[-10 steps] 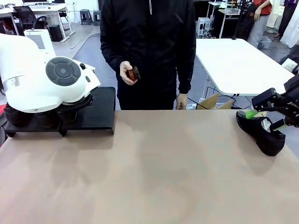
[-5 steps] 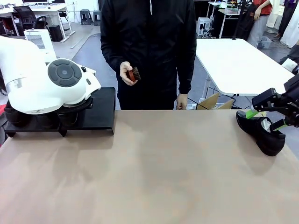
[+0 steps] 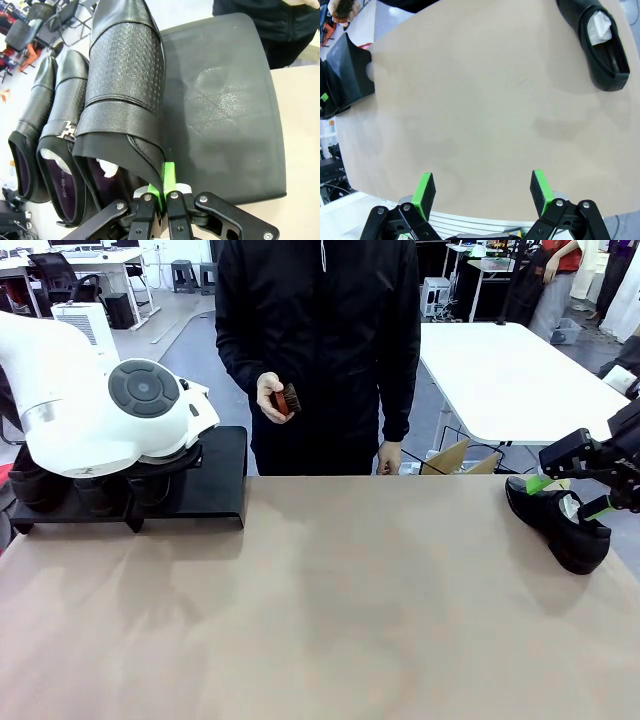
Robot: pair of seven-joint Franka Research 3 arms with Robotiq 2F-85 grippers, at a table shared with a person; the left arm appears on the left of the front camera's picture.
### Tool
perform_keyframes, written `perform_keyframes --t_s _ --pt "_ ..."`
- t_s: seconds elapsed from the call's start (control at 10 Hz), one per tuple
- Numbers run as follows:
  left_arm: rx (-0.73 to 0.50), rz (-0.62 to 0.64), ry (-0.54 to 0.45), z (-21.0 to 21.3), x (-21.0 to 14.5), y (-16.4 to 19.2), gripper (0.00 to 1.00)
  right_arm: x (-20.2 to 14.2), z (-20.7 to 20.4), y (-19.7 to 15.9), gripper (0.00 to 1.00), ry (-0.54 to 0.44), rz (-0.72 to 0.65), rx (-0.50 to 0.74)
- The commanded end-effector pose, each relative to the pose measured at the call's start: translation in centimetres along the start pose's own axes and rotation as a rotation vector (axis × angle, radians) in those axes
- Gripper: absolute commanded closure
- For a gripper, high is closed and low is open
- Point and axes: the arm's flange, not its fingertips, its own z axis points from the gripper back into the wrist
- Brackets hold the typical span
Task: Organize the shoes by placing them on the stand.
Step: Place the Shoe from the middle of the table onto the Shoes Stand.
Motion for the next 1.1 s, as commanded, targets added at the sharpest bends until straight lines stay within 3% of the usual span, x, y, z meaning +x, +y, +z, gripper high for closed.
perform_keyframes --t_s 0.0,0.2,0.3,0.7,1.0 --pt "0.018 -0.032 -0.004 -0.5 0.8 -0.4 1.00 0.1 0.0 0.0 0.00 0.001 0.004 0.011" --pt "0.013 -0.033 0.011 -0.6 0.9 -0.4 1.00 0.1 0.0 0.0 0.00 0.001 0.004 0.011" --pt "0.019 -0.033 0.012 -0.8 0.9 -0.3 0.86 0.1 0.0 0.0 0.00 0.001 0.004 0.011" --pt "0.038 -0.023 -0.002 -0.6 0.9 -0.1 0.11 0.1 0.0 0.0 0.00 0.001 0.004 0.011" --pt "0.049 0.058 -0.035 3.0 1.0 0.3 0.11 0.1 0.0 0.0 0.00 0.001 0.004 0.011"
